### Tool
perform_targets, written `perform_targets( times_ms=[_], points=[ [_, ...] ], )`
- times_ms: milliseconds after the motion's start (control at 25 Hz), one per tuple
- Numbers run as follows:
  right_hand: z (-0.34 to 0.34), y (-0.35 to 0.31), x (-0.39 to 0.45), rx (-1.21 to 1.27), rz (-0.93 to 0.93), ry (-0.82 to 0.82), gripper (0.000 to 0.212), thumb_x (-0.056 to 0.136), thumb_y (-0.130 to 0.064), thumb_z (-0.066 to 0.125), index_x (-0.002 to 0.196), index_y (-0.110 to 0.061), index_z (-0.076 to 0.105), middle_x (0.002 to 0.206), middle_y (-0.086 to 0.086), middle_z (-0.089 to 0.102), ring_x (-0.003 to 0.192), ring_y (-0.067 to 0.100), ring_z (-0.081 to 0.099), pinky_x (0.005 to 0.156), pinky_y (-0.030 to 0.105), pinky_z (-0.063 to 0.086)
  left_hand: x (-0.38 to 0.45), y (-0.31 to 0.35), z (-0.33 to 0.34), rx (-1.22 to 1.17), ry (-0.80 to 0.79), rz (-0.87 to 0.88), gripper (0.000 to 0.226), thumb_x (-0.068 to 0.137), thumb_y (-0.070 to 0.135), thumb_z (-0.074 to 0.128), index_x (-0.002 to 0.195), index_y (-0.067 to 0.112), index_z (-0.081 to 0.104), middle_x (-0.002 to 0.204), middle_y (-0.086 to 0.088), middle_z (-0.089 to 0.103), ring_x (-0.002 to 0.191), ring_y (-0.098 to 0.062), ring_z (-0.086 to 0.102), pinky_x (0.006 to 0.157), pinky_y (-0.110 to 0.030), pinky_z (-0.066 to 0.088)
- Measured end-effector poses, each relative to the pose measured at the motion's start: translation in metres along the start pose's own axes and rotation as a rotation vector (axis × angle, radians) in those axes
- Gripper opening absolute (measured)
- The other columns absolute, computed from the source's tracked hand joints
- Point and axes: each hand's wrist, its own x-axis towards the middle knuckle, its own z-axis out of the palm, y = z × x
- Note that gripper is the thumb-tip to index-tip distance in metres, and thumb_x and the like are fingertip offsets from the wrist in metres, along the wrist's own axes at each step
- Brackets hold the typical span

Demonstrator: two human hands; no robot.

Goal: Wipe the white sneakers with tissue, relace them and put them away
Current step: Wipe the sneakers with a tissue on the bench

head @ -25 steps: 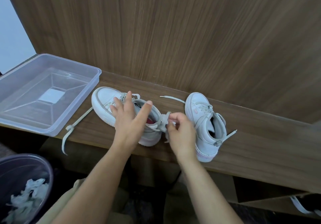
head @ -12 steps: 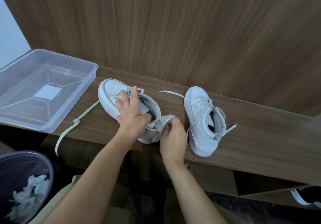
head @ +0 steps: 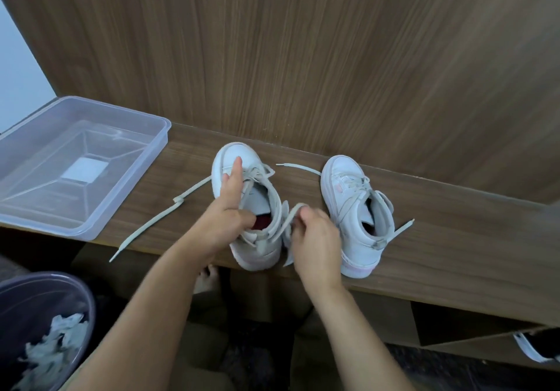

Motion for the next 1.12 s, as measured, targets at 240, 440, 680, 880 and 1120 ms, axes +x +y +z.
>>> perform_targets(
  times_ms=[240, 440, 680, 880, 1120],
  points=[
    [-0.045, -0.004, 0.0, 0.073, 0.084, -0.007, 0.017, 0.096, -0.016, 0.042, 0.103, -0.022, 0.056, 0.091, -0.001, 0.062, 0.084, 0.017, 0.059, 0.068, 0.031, 0.045, -0.016, 0.005, -0.035, 0.279, 0.195, -0.024, 0.053, 0.08, -0.002, 0.061, 0.124, 0.026, 0.057, 0.103, 0.008, 0.064, 0.09, -0.008, 0.061, 0.067, -0.02, 0.047],
    [-0.053, -0.024, 0.028, 0.226, -0.069, 0.181, 0.022, 0.092, -0.016, 0.053, 0.106, -0.026, 0.067, 0.098, -0.006, 0.059, 0.083, -0.003, 0.051, 0.07, 0.004, 0.034, -0.013, 0.003, -0.019, 0.164, 0.211, -0.107, 0.013, 0.079, 0.03, 0.068, 0.092, 0.028, 0.064, 0.084, 0.002, 0.069, 0.085, -0.018, 0.064, 0.08, -0.04, 0.052],
    [0.009, -0.046, 0.103, 0.055, -0.206, -0.37, 0.01, 0.082, -0.018, 0.068, 0.09, -0.018, 0.074, 0.075, -0.012, 0.06, 0.07, 0.002, 0.054, 0.067, 0.021, 0.036, -0.016, 0.007, -0.02, 0.087, 0.093, -0.138, 0.053, 0.071, 0.049, 0.071, 0.119, 0.041, 0.051, 0.118, 0.023, 0.054, 0.109, 0.001, 0.05, 0.094, -0.023, 0.039],
    [0.028, -0.05, 0.137, -0.293, -0.207, -0.153, 0.013, 0.088, -0.009, 0.055, 0.089, -0.013, 0.067, 0.1, 0.007, 0.064, 0.093, 0.025, 0.06, 0.075, 0.033, 0.043, -0.007, -0.003, -0.016, 0.277, 0.12, -0.118, 0.106, 0.067, 0.048, 0.075, 0.149, 0.021, 0.014, 0.151, 0.007, 0.031, 0.137, -0.012, 0.029, 0.108, -0.028, 0.026],
    [-0.005, -0.059, 0.137, -0.074, 0.021, -0.688, 0.012, 0.081, -0.005, 0.064, 0.076, -0.015, 0.069, 0.071, -0.001, 0.06, 0.065, 0.015, 0.052, 0.051, 0.024, 0.038, -0.009, 0.003, -0.012, 0.273, 0.128, -0.065, 0.088, 0.073, 0.044, 0.073, 0.143, 0.017, 0.028, 0.131, 0.013, 0.043, 0.123, -0.006, 0.038, 0.09, -0.02, 0.03]
  ],
)
